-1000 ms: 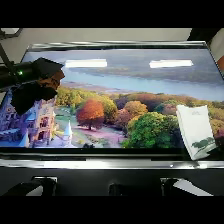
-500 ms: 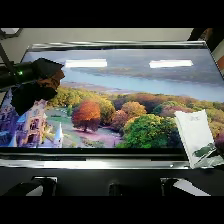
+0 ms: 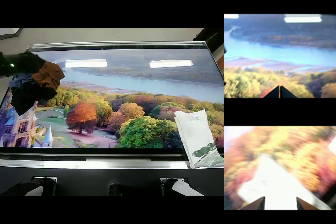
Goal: Fold the shirts.
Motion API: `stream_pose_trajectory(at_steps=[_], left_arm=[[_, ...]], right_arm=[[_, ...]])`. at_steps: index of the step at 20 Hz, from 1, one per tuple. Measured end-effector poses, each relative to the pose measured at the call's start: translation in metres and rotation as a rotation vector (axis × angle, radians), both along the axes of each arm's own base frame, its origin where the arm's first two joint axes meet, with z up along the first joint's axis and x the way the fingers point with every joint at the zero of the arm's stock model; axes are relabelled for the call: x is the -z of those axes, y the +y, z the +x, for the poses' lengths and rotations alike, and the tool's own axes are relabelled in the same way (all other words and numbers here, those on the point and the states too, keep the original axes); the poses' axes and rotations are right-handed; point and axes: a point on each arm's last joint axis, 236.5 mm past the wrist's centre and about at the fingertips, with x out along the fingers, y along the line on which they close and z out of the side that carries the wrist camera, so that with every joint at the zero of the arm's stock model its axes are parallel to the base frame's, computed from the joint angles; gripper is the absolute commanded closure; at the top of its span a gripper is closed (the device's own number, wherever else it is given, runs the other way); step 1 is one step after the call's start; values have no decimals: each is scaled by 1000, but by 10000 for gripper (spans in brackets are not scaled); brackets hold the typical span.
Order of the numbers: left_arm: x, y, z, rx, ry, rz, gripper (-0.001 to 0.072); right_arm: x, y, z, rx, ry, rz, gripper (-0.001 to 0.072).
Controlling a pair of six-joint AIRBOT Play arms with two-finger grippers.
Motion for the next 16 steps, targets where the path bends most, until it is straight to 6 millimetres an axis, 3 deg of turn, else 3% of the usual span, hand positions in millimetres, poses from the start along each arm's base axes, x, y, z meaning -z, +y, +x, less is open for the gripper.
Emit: stream_pose_trajectory(at_steps=[1, 3, 4, 5, 7, 10, 16], left_arm=[[29, 10, -5, -30, 95, 48, -13], [96, 24, -32, -72, 323, 113, -6], [128, 26, -50, -78, 426, 131, 12], [153, 25, -69, -78, 498, 138, 50], [182, 23, -96, -97, 549, 130, 50], [199, 20, -111, -120, 537, 113, 45], [209, 19, -119, -135, 527, 101, 45]], right_arm=[[1, 33, 22, -97, 2, 0, 148], [22, 103, 47, -269, 54, 31, 147], [39, 137, 51, -344, 93, 66, 147], [57, 170, 49, -413, 137, 113, 148], [89, 218, 36, -504, 218, 199, 149], [117, 248, 18, -561, 301, 248, 151], [133, 255, 6, -587, 360, 238, 151]])
